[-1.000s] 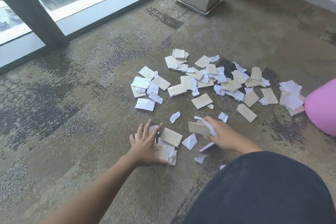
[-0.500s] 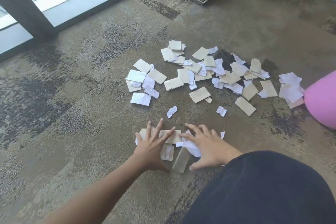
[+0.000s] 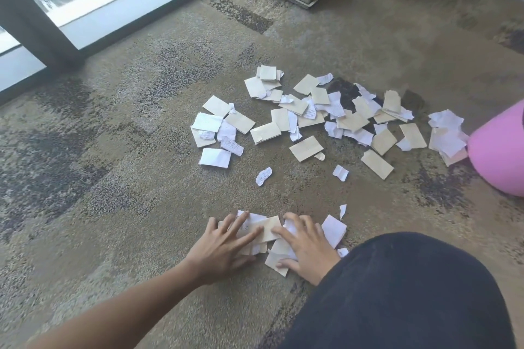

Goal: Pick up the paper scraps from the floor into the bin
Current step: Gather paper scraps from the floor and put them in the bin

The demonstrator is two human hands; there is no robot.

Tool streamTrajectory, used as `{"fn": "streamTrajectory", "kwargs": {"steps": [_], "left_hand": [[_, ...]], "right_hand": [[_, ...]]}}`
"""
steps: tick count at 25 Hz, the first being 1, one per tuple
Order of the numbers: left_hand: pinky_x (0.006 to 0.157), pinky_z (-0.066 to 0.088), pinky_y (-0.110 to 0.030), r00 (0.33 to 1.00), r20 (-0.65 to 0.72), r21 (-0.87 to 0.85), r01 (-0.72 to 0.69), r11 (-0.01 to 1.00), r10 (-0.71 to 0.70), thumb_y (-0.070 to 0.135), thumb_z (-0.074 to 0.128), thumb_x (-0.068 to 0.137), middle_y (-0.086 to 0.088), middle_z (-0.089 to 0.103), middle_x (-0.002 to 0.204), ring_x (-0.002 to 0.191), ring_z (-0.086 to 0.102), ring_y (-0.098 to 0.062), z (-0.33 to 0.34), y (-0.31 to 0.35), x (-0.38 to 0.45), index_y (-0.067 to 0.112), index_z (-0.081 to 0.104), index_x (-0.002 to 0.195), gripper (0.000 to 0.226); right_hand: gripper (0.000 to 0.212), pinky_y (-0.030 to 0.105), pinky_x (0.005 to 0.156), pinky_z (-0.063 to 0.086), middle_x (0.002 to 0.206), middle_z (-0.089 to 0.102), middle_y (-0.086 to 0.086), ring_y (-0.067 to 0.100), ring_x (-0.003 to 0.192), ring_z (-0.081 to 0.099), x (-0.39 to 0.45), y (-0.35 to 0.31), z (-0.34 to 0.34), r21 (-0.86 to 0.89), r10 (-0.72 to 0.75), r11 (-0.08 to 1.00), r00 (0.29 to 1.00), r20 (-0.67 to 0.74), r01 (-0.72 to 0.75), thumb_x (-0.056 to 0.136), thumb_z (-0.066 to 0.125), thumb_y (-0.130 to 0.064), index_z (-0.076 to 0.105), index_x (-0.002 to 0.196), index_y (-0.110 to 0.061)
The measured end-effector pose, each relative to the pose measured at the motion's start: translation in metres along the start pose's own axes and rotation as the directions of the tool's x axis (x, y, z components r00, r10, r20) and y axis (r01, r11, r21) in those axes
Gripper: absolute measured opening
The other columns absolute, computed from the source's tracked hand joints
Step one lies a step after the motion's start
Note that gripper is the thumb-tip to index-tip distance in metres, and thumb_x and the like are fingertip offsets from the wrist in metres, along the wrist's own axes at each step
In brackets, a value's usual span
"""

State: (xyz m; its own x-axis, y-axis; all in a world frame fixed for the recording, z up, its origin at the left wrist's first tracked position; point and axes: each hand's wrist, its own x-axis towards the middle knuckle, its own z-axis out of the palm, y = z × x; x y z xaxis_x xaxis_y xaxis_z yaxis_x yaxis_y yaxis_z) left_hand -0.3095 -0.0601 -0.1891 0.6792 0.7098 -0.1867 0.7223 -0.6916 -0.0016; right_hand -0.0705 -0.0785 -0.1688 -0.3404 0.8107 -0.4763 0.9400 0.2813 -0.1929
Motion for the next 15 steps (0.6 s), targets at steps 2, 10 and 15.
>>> {"fn": "streamTrajectory", "kwargs": {"steps": [2, 10, 15], "left_hand": [[0.069, 0.049, -0.038, 0.999, -0.024, 0.005, -0.032, 0.999, 0.032, 0.064, 0.042, 0.091, -0.015, 0.057, 0.13, 0.095, 0.062, -0.03, 0.004, 0.0, 0.001, 0.03, 0.048, 0.14, 0.059], [0.054, 0.048, -0.037, 0.993, -0.03, -0.048, 0.114, 0.992, -0.116, 0.064, 0.045, 0.085, -0.018, 0.05, 0.133, 0.094, 0.058, -0.03, -0.003, 0.019, 0.017, 0.029, 0.03, 0.151, 0.077], [0.055, 0.047, -0.04, 0.99, 0.021, 0.057, 0.136, 0.989, -0.137, 0.053, 0.058, 0.082, -0.021, 0.057, 0.127, 0.1, 0.059, -0.036, -0.007, 0.031, 0.021, 0.021, 0.043, 0.145, 0.072]], "right_hand": [[0.066, 0.035, 0.1, 0.035, 0.146, 0.025, -0.005, 0.022, 0.124, 0.033, 0.0, -0.002, 0.002, 0.053, -0.016, 0.998, 1.0, -0.005, 0.017, 0.085, 0.059, -0.061, 0.032, 0.141, -0.04], [0.08, 0.035, 0.094, 0.047, 0.128, 0.035, -0.005, 0.017, 0.12, 0.038, 0.002, 0.0, -0.015, 0.144, -0.025, 0.989, 1.0, 0.014, 0.023, 0.078, 0.072, -0.054, 0.029, 0.141, -0.03], [0.058, 0.032, 0.08, 0.049, 0.13, 0.03, -0.007, 0.016, 0.116, 0.04, -0.006, 0.0, -0.014, 0.138, -0.024, 0.99, 1.0, -0.014, 0.026, 0.08, 0.072, -0.051, 0.04, 0.123, -0.03]]}}
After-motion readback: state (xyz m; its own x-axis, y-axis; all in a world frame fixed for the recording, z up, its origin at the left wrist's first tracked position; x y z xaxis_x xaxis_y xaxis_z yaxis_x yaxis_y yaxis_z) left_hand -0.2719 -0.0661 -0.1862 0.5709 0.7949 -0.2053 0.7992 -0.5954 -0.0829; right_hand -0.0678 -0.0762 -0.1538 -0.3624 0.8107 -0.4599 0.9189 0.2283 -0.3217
